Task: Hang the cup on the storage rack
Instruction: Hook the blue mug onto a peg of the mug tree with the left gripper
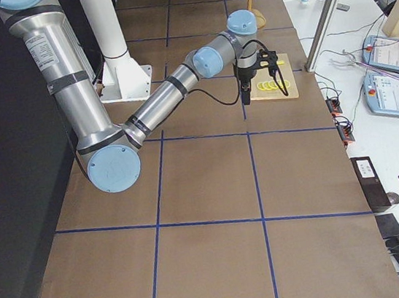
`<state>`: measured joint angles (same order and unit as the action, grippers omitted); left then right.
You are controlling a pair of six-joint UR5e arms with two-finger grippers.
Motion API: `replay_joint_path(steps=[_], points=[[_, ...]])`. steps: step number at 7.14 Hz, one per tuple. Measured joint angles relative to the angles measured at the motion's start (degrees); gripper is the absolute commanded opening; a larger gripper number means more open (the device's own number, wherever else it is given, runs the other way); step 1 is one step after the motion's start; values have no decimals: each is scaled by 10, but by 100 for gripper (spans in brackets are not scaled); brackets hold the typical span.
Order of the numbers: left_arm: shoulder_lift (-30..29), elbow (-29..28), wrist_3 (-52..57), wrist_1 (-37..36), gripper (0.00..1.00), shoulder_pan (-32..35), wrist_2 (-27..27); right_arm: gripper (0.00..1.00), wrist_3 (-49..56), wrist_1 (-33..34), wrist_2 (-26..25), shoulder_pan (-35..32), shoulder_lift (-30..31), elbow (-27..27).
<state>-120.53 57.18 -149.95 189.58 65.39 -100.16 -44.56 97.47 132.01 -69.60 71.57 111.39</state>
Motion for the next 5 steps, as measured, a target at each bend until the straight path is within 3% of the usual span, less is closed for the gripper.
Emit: replay_joint_path(steps=[5], points=[[10,-5,-1,15,0,16,-5,100,0,0,-1,-4,1,2]])
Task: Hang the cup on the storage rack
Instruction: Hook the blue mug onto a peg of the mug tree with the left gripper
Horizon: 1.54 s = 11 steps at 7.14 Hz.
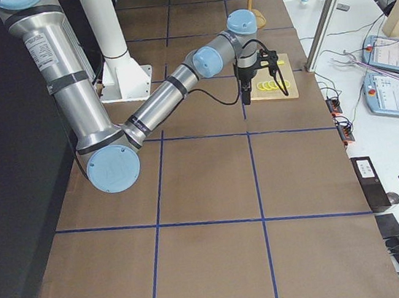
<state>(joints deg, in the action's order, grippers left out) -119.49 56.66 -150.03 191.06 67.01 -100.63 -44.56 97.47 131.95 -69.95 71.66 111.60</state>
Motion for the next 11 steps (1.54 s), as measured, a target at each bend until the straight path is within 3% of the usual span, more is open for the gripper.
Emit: replay_joint_path(steps=[11], points=[[51,-7,-49,83,0,-11,0,100,1,0,0,-3,7,0]])
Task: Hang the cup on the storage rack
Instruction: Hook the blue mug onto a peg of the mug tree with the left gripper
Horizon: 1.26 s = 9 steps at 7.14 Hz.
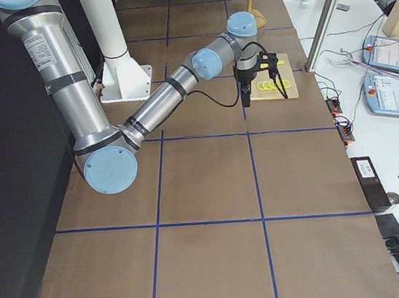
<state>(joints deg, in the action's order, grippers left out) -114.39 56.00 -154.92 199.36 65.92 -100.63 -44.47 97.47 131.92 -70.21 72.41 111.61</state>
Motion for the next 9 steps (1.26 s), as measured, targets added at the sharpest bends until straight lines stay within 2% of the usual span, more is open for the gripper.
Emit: replay_joint_path(steps=[3,4,5,6,7,9], points=[[16,-4,-23,10,1,-2,0,100,0,0,0,0,-1,0],[21,-3,-31,13,5,-2,0,100,1,0,0,0,-1,0],[26,-1,-35,15,21,-2,0,100,1,0,0,0,-1,-1],[29,1,-36,16,48,-2,0,100,1,0,0,0,0,-2],[31,3,-37,16,99,-2,0,100,1,0,0,0,0,-3],[36,5,-38,18,100,0,-7,100,2,0,0,0,1,-4]])
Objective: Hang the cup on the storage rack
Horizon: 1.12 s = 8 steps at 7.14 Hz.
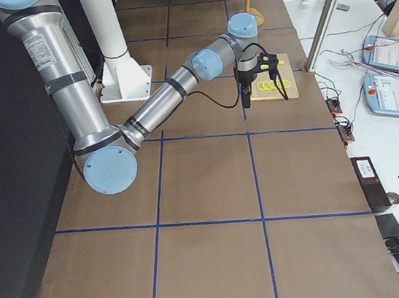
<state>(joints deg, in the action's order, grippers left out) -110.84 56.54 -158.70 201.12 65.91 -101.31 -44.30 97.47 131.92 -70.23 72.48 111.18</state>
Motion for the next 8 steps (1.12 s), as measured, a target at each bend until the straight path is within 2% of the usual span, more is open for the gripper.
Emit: replay_joint_path(steps=[3,5,8], points=[[4,3,-7,1,100,15,-32,100,2,0,0,0,0,-2],[10,14,-15,0,100,48,-83,100,3,0,0,0,1,-3],[82,126,-10,-19,100,82,-139,100,4,1,6,-3,8,1]])
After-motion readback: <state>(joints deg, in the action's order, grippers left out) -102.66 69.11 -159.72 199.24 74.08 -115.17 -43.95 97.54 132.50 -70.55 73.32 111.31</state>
